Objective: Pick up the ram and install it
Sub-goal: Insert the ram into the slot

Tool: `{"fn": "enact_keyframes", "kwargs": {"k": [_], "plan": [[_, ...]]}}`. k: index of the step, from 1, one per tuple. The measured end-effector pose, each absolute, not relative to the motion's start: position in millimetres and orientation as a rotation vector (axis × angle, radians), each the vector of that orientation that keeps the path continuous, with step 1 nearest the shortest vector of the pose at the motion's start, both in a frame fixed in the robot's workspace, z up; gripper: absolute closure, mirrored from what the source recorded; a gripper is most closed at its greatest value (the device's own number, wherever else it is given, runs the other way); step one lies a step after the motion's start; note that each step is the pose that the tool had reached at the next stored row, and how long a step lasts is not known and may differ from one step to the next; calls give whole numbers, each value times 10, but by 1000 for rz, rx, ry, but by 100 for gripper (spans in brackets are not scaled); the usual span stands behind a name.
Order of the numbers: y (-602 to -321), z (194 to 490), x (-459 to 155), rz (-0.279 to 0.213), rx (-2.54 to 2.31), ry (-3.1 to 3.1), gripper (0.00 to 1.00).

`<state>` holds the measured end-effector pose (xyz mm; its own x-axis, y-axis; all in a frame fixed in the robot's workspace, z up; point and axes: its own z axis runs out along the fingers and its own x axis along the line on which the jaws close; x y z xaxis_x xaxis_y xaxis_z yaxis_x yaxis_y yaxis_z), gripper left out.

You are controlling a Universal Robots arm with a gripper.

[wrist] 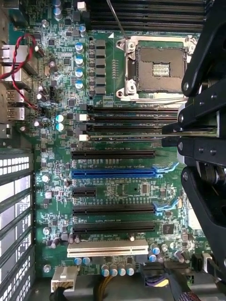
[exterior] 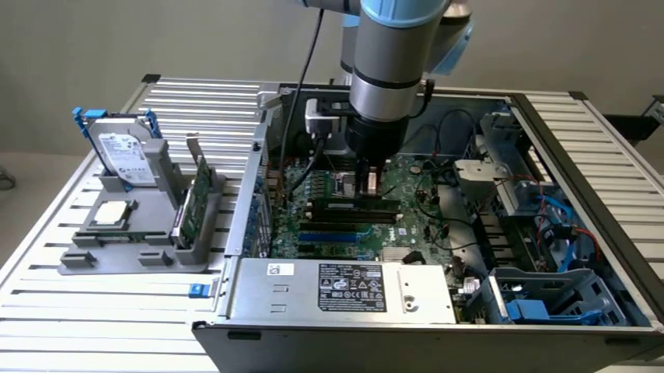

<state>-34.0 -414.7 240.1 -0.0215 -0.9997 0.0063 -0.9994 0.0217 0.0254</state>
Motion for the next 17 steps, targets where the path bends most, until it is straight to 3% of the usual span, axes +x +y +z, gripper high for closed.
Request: {"fn": "enact_keyframes", "kwargs": {"k": [17], "plan": [[-4137,2327,-361,-21,2182,-2229,85]]}}
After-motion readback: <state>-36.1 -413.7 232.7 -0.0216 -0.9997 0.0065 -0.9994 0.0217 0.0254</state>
